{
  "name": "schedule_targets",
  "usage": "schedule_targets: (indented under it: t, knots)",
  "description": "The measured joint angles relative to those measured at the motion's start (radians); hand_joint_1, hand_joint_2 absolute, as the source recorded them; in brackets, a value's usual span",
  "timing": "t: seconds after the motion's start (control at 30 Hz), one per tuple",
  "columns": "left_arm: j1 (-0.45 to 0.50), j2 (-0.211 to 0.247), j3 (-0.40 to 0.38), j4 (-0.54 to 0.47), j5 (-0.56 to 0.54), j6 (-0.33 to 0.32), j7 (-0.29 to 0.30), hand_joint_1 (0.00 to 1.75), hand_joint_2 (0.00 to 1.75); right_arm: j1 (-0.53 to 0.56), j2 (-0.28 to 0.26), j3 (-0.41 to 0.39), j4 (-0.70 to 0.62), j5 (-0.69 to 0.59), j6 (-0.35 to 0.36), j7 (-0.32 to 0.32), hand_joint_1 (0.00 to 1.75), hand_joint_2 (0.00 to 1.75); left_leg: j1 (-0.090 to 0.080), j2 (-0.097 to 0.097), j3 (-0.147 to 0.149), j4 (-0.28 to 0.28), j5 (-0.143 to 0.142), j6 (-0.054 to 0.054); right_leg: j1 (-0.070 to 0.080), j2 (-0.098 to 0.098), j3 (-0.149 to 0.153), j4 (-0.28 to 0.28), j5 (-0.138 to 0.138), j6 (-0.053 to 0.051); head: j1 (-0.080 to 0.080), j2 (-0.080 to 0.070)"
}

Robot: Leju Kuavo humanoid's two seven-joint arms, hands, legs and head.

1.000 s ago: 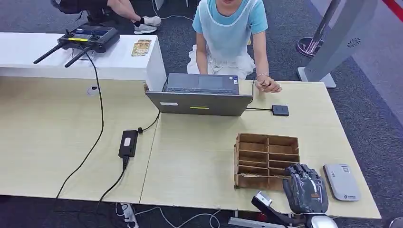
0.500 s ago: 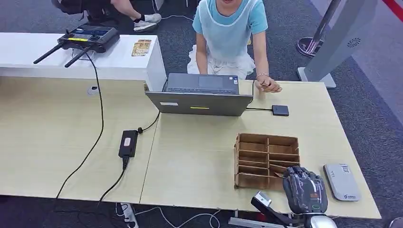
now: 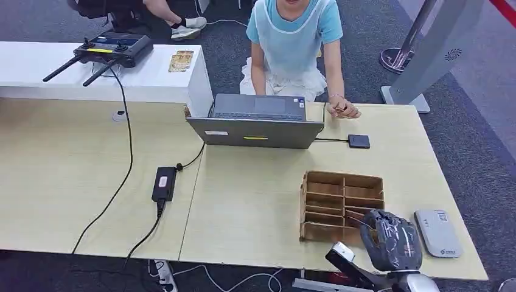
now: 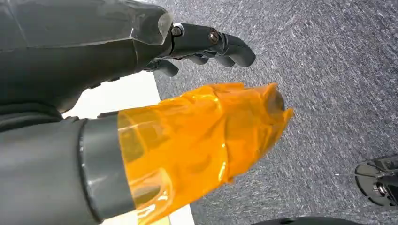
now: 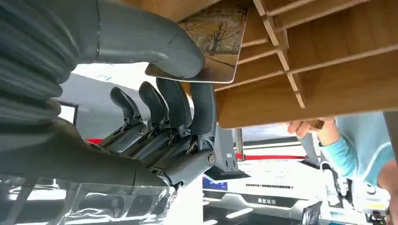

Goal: Pass the card to the sensor for recognition and then transmit it.

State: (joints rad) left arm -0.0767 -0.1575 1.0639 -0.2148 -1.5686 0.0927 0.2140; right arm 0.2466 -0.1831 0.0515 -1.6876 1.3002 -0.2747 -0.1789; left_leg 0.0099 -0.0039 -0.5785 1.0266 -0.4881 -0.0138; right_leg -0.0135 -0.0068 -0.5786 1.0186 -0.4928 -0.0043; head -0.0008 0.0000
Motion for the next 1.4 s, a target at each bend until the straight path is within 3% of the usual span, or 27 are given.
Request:
schedule_targets:
  t: [0.2,0.83,1.13,1.4]
  knots:
    - [0.0,0.003,0.0,0.0,0.0,0.0,0.0,0.0,0.0,0.005,0.003,-0.015,-0.045,-0.078,0.015,-0.053,1.68,1.75,0.0,0.0,0.0,0.0,0.0,0.0,0.0,0.0,0.0,0.0,0.0,0.0,0.0,0.0]
    - [0.0,0.007,0.0,0.0,0.0,0.0,-0.001,0.0,0.0,0.003,-0.005,-0.027,-0.238,-0.399,0.128,-0.218,1.75,1.75,0.0,0.0,0.0,0.0,0.0,0.0,0.0,0.0,0.0,0.0,0.0,0.0,0.0,0.0]
    - [0.0,0.009,-0.006,0.0,0.0,-0.002,-0.008,0.0,0.0,-0.119,-0.024,-0.021,-0.264,-0.408,0.156,-0.215,1.75,1.75,0.0,0.0,0.001,0.0,0.001,0.0,0.0,0.0,0.001,0.0,0.001,0.0,0.0,0.0]
    - [0.0,0.012,-0.027,0.0,0.0,-0.006,-0.011,0.0,0.0,-0.307,-0.04,0.018,-0.253,-0.401,0.189,-0.154,1.75,1.75,0.0,0.001,0.001,0.0,0.002,0.0,0.0,0.0,0.001,0.001,0.001,0.0,0.0,0.0]
